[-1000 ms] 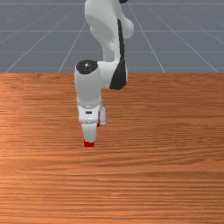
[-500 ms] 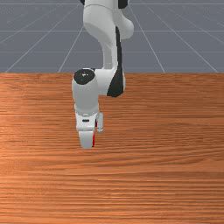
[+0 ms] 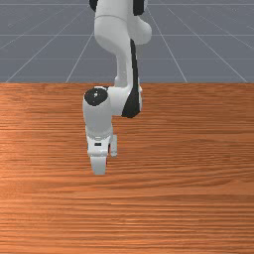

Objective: Stack all the cube

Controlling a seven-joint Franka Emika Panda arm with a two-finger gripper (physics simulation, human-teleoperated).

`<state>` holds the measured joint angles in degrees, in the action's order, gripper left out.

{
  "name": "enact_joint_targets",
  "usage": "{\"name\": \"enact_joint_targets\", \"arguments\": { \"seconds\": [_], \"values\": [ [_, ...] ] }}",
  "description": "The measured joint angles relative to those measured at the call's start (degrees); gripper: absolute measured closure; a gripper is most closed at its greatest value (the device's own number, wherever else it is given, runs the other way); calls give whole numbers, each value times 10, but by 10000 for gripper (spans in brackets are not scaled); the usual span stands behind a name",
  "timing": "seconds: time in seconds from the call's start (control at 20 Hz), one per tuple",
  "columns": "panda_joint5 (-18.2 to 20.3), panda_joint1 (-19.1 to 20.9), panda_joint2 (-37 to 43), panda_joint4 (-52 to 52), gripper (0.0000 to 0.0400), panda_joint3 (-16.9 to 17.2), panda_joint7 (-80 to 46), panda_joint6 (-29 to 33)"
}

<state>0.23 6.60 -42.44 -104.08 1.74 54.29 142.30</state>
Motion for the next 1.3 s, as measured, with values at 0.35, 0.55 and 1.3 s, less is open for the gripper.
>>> {"name": "enact_joint_targets", "arguments": {
  "seconds": [0.35, 0.55, 1.3],
  "values": [
    [-1, -1, -3, -1, 0, 1, -2, 6],
    [-2, -2, -6, 5, 0, 2, -2, -2],
    [4, 3, 54, -49, 207, -3, 5, 35]
  ]
}}
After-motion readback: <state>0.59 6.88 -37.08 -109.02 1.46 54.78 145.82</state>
